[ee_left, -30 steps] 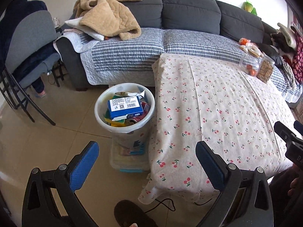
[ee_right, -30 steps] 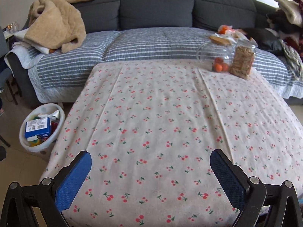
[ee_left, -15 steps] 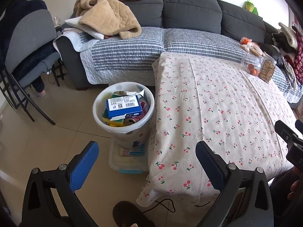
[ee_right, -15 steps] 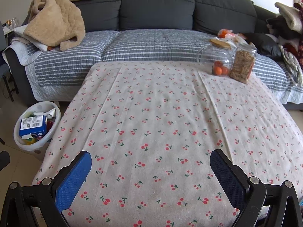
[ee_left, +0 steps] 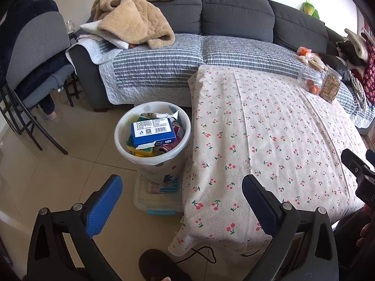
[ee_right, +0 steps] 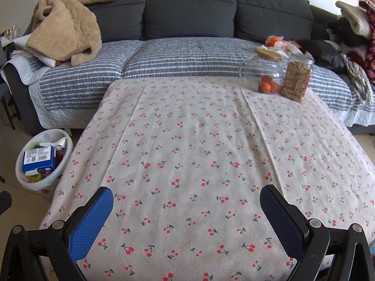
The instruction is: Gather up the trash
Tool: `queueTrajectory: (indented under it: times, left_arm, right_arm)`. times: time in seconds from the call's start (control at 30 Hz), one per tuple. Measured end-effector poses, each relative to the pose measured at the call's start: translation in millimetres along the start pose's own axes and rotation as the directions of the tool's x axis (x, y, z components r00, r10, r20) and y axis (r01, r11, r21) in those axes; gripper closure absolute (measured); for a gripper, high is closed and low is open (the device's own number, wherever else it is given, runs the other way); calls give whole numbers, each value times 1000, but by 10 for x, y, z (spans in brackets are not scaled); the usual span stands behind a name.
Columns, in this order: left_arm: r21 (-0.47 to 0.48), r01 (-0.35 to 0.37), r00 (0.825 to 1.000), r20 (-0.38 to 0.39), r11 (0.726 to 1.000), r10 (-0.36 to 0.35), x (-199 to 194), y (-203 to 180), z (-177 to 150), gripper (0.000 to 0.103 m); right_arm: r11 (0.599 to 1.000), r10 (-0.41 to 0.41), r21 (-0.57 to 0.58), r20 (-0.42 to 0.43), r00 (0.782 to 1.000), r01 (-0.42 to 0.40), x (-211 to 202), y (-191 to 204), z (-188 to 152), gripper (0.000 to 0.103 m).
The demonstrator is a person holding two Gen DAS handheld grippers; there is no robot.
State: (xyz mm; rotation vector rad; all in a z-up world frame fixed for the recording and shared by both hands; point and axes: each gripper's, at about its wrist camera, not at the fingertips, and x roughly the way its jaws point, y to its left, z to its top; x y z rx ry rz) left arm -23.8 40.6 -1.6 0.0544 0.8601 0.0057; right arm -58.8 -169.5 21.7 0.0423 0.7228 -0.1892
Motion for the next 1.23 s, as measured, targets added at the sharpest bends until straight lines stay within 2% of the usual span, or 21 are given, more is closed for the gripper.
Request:
queueTrajectory:
  times: [1.17, 1.23]
  left_arm:
    - [-19, -7, 1000, 1, 1000, 7, -8, 36, 0, 0]
    - [-32, 17, 1000, -13, 999, -17, 5, 47, 14, 0]
  right_arm:
    - [1000, 4, -14, -13, 1000, -4, 28, 71, -35, 0]
    - [1000, 4, -15, -13, 1000, -4, 28, 72, -37, 0]
